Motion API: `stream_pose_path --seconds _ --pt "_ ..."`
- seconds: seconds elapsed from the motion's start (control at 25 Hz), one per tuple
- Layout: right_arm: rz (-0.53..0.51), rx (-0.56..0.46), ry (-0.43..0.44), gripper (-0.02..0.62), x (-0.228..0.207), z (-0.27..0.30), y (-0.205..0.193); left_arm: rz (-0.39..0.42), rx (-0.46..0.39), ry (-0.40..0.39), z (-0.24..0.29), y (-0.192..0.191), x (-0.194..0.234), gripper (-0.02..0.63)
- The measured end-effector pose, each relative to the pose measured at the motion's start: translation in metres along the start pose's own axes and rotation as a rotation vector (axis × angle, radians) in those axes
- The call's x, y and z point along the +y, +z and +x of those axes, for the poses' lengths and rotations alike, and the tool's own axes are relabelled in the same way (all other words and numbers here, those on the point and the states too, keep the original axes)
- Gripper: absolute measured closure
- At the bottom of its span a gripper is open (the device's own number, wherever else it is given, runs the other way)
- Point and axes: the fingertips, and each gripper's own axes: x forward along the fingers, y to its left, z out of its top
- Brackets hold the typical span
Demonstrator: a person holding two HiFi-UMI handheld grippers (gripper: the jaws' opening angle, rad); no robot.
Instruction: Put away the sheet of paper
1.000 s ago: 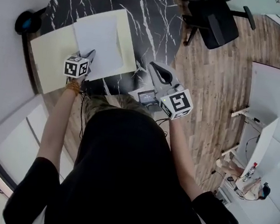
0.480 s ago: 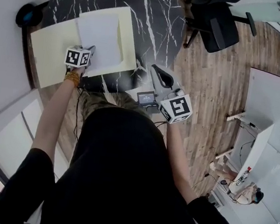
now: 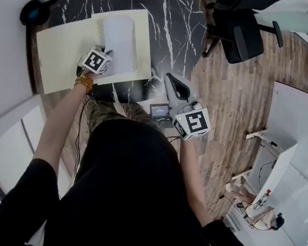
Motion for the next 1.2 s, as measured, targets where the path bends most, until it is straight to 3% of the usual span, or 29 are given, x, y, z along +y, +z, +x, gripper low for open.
stream_pose_path --seconds 0.04,0.52,0.88,1.2 --pt "-0.004 -0.004 0.001 0.597 0.000 0.000 0.002 0.016 0.011 0.000 -0.001 -0.003 0.002 0.600" --pt "-0.015 -0.054 0.010 0.597 -0.003 0.002 0.017 -0.123 0.095 -0.042 -0.027 -0.047 0.022 0.600" --pt "-0.002 -0.052 -0.011 0.597 -0.003 -0.010 0.014 -0.226 0.043 -0.101 -0.012 -0.023 0.012 0.600" --pt "0.002 -0.048 -0.043 0.597 -0.007 -0.021 0.009 -0.188 0.036 -0.120 0.001 -0.007 0.000 0.600"
